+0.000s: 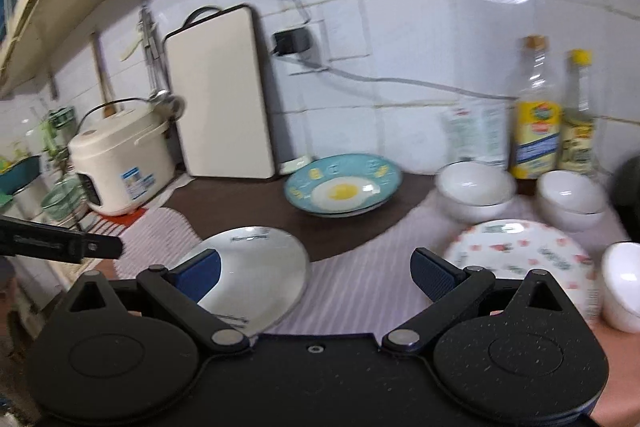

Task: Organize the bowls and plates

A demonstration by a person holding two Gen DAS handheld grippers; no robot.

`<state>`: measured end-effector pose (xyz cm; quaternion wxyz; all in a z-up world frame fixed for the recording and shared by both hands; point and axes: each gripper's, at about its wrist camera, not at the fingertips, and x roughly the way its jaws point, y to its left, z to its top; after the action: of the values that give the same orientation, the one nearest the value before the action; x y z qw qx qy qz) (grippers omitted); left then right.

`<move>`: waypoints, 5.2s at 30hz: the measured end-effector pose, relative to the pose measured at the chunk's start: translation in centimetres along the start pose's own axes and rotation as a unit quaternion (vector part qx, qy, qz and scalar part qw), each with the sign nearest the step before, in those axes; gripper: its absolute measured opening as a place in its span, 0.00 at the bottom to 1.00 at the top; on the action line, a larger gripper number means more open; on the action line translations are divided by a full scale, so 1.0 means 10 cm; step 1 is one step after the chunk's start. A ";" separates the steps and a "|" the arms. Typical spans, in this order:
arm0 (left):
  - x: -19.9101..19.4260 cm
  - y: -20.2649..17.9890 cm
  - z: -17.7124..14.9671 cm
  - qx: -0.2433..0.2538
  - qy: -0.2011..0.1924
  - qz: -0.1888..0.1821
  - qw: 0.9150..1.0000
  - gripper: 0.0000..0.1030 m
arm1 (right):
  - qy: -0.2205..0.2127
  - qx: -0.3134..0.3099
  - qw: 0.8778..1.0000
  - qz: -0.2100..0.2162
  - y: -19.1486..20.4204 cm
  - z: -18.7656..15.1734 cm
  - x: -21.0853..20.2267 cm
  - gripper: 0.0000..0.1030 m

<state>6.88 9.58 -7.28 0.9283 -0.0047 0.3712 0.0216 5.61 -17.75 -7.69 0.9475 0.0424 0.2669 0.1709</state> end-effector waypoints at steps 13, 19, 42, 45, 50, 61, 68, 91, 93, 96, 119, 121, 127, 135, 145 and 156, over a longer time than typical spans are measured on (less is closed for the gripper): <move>1.02 0.23 -0.15 -0.021 0.094 -0.011 0.995 0.71 | 0.085 0.027 0.996 0.024 0.10 -0.36 1.01 0.84; 1.20 0.35 -0.19 -0.052 0.117 -0.027 0.991 0.49 | 0.103 0.026 0.994 0.026 0.11 -0.36 1.20 0.63; 1.38 0.47 -0.22 -0.119 0.136 -0.091 0.979 0.18 | 0.137 0.093 0.985 0.050 -0.07 -0.42 1.53 0.19; 1.34 0.44 -0.21 -0.111 0.134 -0.094 0.980 0.18 | 0.139 0.095 0.984 0.057 -0.11 -0.39 1.50 0.19; 1.22 0.34 -0.17 -0.098 0.129 -0.107 0.981 0.18 | 0.131 0.089 0.986 0.057 -0.18 -0.33 1.33 0.19; 1.12 -0.20 0.09 -0.058 0.127 -0.159 0.977 0.18 | 0.099 0.117 0.988 0.010 -0.59 -0.24 0.85 0.20; 1.31 -0.45 0.18 -0.041 0.134 -0.168 0.976 0.18 | 0.105 0.114 0.988 -0.012 -0.80 -0.22 0.94 0.20; 1.64 -0.62 0.20 -0.036 0.159 -0.145 0.976 0.20 | 0.129 0.062 0.988 -0.065 -0.76 -0.33 1.23 0.23; 1.63 -0.64 0.22 -0.037 0.167 -0.136 0.976 0.20 | 0.130 0.046 0.988 -0.075 -0.72 -0.32 1.22 0.25; 1.57 -0.65 0.24 -0.036 0.178 -0.119 0.976 0.21 | 0.125 0.006 0.987 -0.097 -0.62 -0.30 1.15 0.25; 0.00 -1.12 0.42 0.019 0.118 -0.157 0.980 0.40 | 0.048 -0.023 0.996 -0.077 -0.55 -0.03 -0.43 0.49; -0.12 -1.21 0.44 0.031 0.108 -0.163 0.980 0.40 | 0.039 -0.030 0.996 -0.080 -0.54 -0.03 -0.55 0.52; -0.33 -1.47 0.44 0.055 0.090 -0.181 0.978 0.46 | 0.021 -0.032 0.995 -0.094 -0.60 -0.10 -0.83 0.57; -0.37 -1.83 0.42 0.072 0.078 -0.205 0.973 0.53 | -0.004 -0.022 0.992 -0.124 -0.82 -0.19 -0.99 0.63; -0.10 -2.25 0.37 0.074 0.075 -0.213 0.971 0.64 | -0.038 0.000 0.981 -0.190 -1.26 -0.33 -0.93 0.70; 0.39 -2.61 0.13 0.048 0.072 -0.180 0.980 0.67 | -0.020 0.107 0.977 -0.186 -1.73 -0.62 -0.62 0.70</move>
<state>11.71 -16.29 -9.23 0.8868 -0.0289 0.4310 -0.1642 2.66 -36.21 -12.88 0.9578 0.0965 0.2679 -0.0385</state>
